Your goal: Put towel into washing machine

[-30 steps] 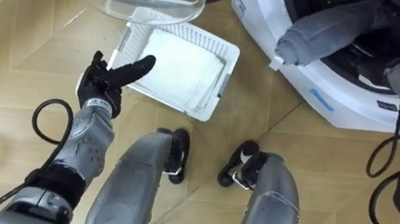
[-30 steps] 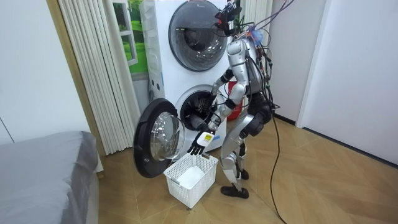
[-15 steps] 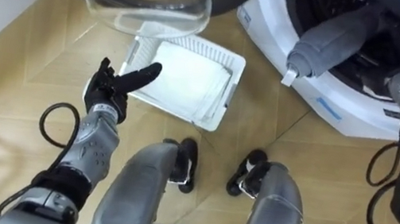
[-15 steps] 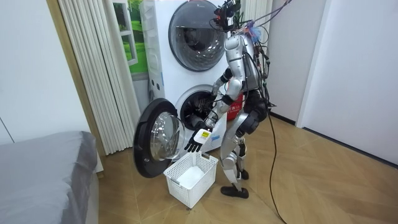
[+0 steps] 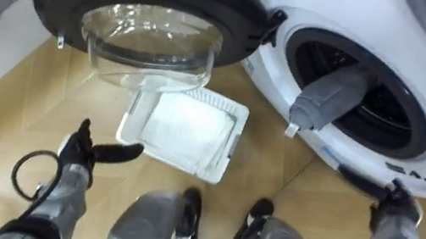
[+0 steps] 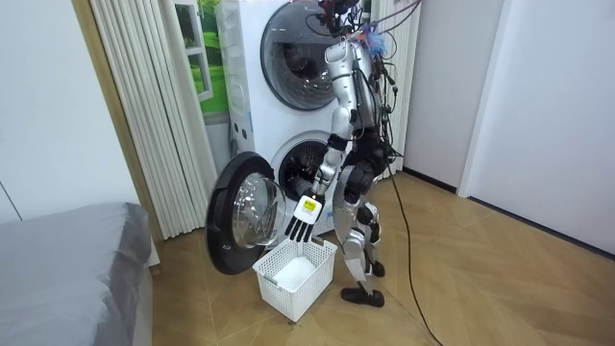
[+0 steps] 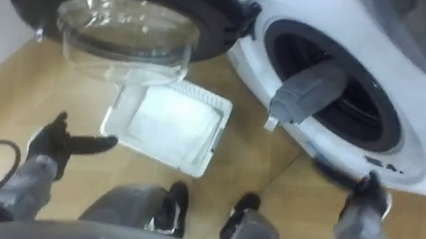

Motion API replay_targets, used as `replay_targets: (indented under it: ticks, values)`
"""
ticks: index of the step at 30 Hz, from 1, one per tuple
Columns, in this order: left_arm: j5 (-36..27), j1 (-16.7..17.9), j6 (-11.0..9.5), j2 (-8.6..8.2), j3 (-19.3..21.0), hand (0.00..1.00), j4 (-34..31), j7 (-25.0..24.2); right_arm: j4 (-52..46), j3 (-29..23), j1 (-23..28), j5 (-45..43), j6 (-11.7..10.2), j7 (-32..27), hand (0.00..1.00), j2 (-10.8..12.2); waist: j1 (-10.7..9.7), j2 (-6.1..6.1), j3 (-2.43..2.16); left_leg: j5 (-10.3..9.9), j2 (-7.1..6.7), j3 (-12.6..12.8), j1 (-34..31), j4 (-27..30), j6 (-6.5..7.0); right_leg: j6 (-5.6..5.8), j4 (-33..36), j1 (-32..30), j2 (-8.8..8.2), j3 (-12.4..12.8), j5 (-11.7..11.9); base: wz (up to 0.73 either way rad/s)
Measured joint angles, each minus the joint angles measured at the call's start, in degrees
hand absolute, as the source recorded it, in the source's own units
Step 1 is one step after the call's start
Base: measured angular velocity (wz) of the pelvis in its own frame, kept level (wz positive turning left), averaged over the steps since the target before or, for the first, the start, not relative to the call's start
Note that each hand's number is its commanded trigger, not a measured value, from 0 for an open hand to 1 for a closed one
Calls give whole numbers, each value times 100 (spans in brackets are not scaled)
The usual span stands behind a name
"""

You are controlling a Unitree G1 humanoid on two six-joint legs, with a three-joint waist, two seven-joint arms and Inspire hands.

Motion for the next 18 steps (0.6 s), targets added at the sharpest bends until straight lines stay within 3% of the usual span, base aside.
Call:
replay_targets:
  ticks: [4, 11, 13, 18]
  values:
    - [277, 278, 2, 33, 27, 0, 135, -75, -8, 71, 342, -905, -2, 17, 0, 44, -62, 38, -36, 82, 30, -24, 546, -427, -138, -19, -315, 473, 152, 20, 39, -10]
    - [456, 861, 24, 32, 238, 0, 377, -230, 34, 103, 543, -1616, 9, 406, 0, 148, -227, -1, -59, 134, 41, -102, 1198, -832, -224, -26, -671, 1110, 292, -58, 38, 4]
    - [521, 1072, 123, 32, 362, 0, 396, -228, 26, 111, 717, -1720, 16, 526, 0, 231, -229, -49, -75, 136, 42, -113, 1422, -935, -228, -10, -794, 1355, 333, -7, 48, 2]
    - [713, 1182, 343, -1, 713, 0, 632, -242, 88, 102, 918, -1809, 99, 828, 0, 402, -220, -93, -83, 135, 46, -114, 1679, -1124, -256, 5, -924, 1618, 378, -12, 74, 0]
